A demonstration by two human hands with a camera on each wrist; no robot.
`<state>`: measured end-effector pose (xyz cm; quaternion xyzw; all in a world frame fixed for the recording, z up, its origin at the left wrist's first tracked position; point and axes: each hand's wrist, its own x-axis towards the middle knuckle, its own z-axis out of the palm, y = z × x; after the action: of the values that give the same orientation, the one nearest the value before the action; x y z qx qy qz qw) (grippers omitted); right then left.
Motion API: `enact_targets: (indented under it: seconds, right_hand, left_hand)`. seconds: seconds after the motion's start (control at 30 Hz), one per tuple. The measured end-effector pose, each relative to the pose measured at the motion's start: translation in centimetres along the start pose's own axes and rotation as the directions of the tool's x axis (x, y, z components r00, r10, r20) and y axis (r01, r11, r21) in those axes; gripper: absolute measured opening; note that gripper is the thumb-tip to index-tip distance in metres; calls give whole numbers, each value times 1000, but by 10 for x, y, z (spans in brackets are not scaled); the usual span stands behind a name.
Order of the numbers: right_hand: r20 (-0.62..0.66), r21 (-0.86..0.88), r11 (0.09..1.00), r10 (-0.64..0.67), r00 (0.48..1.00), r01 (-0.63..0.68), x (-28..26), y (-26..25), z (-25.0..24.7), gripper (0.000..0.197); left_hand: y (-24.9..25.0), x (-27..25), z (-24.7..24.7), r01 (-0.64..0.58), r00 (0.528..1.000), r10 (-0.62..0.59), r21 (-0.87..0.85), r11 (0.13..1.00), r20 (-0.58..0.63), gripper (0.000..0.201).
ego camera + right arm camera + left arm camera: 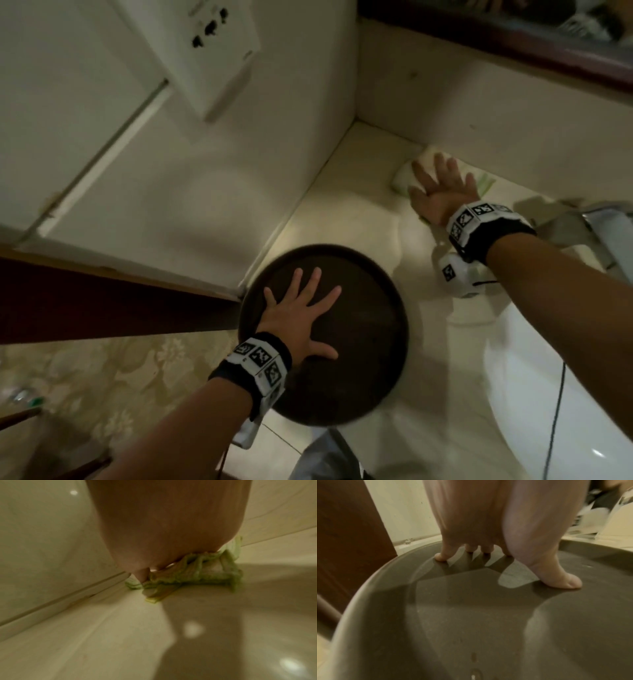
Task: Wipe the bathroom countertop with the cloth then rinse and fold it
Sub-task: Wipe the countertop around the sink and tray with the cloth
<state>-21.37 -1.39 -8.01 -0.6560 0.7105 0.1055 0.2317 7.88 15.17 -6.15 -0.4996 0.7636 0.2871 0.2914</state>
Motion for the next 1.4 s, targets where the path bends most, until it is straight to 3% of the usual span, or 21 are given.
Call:
enact_targets:
  seconds: [0.13,0.27,0.53,0.8,0.93,1.2,1.4]
  right_hand:
    - [-33,42,994,99,995,-98,-25,44,9,56]
    - [-39,73,990,124,991,-121,-54,55,20,58]
    - [-83,-20,999,49,995,-51,-101,36,52,60]
    - [-129,-75,994,-89,988,79,-195,22,110,59]
    - [-143,-69,994,-98,985,89,-232,25,133,56]
    - [-177,-58,992,-123,976,115,-239,25,135,56]
    - [-175,-51,995,-95,980,87,-241,21,131,56]
  left_hand:
    - [0,1,1,3,1000,-3,-5,1000,-5,107]
    - [-1,2,2,17,1000,-17,-6,1000,-16,108]
    - [1,1,0,36,999,-36,16,999,-8,110]
    - [2,2,1,47,999,-47,56,997,-14,110]
    - [4,0,1,42,999,-40,94,995,-20,109]
    - [7,11,-18,47,999,-46,92,995,-11,107]
    - [36,66,-70,136,988,-138,-26,990,-72,106]
